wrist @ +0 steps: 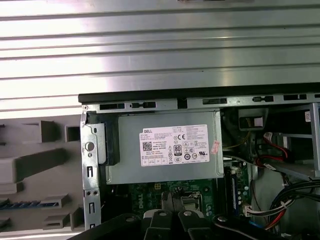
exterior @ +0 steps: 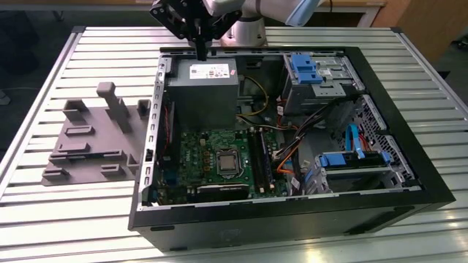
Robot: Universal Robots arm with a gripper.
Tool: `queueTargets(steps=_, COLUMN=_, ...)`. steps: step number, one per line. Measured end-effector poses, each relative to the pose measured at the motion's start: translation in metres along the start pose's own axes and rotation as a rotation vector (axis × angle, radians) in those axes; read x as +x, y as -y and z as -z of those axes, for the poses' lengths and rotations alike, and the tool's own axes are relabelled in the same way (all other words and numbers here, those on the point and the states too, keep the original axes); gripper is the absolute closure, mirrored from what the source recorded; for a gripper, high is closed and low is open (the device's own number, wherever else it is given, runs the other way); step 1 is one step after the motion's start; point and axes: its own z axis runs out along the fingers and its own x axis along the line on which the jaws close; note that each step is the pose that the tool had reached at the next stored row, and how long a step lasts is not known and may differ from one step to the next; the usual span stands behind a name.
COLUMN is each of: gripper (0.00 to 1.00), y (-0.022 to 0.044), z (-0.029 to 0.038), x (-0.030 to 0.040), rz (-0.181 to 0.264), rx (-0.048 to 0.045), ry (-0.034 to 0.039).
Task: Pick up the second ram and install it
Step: 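Reach for the second ram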
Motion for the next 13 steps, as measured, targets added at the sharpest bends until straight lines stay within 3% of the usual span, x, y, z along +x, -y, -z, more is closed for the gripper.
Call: queueTargets(steps=13, gripper=0.89, y=0.0006, z=0.0003, x=0.0089, rz=0.0, rx=0.0001, ry=0.0)
